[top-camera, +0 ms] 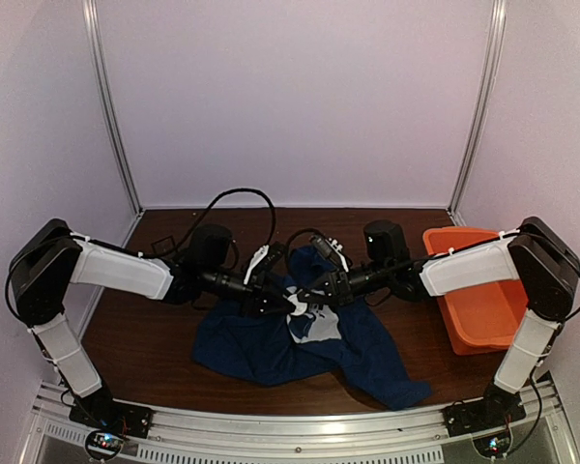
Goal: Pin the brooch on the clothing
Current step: Pin the brooch to the flattened clothing.
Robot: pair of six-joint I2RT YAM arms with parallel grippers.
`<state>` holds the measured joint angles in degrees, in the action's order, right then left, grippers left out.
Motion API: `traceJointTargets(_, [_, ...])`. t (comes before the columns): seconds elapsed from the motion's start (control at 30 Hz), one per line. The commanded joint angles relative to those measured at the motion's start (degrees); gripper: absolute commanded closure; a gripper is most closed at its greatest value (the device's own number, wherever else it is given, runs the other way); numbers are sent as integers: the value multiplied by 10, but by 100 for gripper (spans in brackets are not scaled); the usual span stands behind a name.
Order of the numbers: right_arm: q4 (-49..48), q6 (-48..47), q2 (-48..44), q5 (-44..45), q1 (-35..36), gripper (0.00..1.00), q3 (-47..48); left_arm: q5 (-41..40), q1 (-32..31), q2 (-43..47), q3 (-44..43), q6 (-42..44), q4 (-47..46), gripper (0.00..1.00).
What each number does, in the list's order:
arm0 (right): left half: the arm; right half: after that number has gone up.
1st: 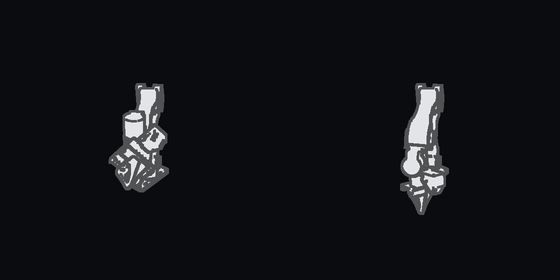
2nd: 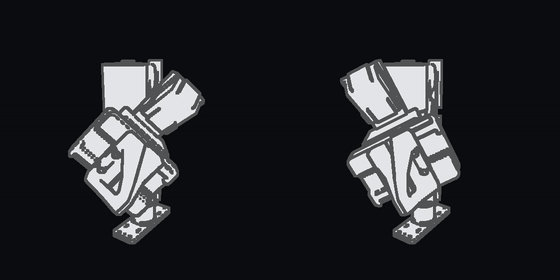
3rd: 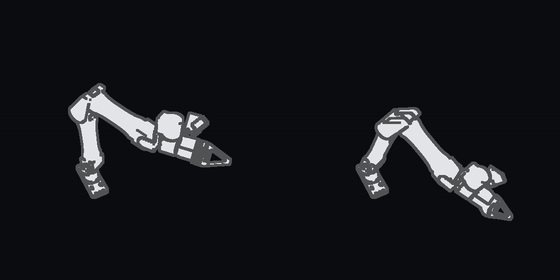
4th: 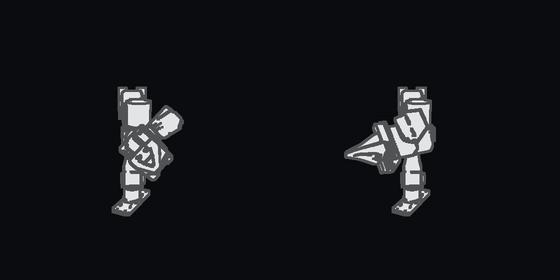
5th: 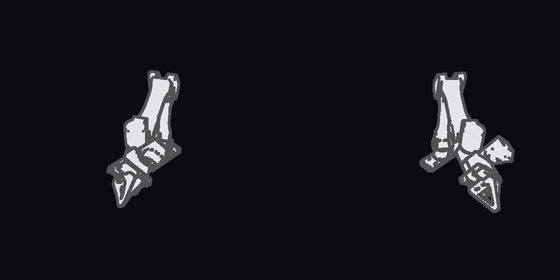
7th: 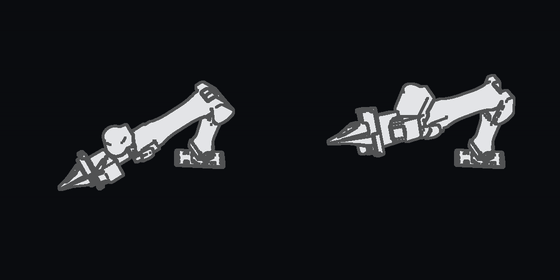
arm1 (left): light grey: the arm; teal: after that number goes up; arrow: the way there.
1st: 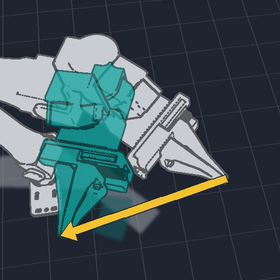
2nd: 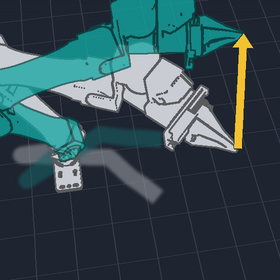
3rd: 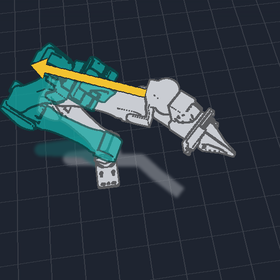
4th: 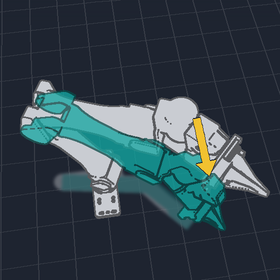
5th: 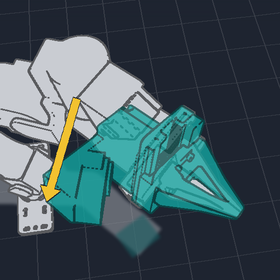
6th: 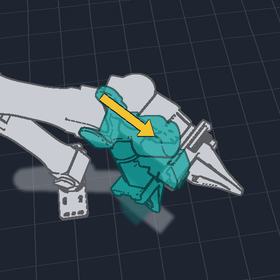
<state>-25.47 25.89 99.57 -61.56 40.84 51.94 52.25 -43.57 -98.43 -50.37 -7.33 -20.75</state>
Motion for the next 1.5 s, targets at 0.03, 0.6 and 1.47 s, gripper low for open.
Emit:
traceJointTargets(0.03, [-26, 6, 6, -12, -3, 100, 10, -10, -3, -9, -8, 3, -10, 71])
traceJointTargets(0.6, [-29, 10, 9, -11, -3, 100, 10, -42, -3, -17, -1, -32, -42, 85])
traceJointTargets(1.47, [-20, 7, 11, -4, -3, 100, 15, -124, -27, -33, -28, -33, 3, 94])
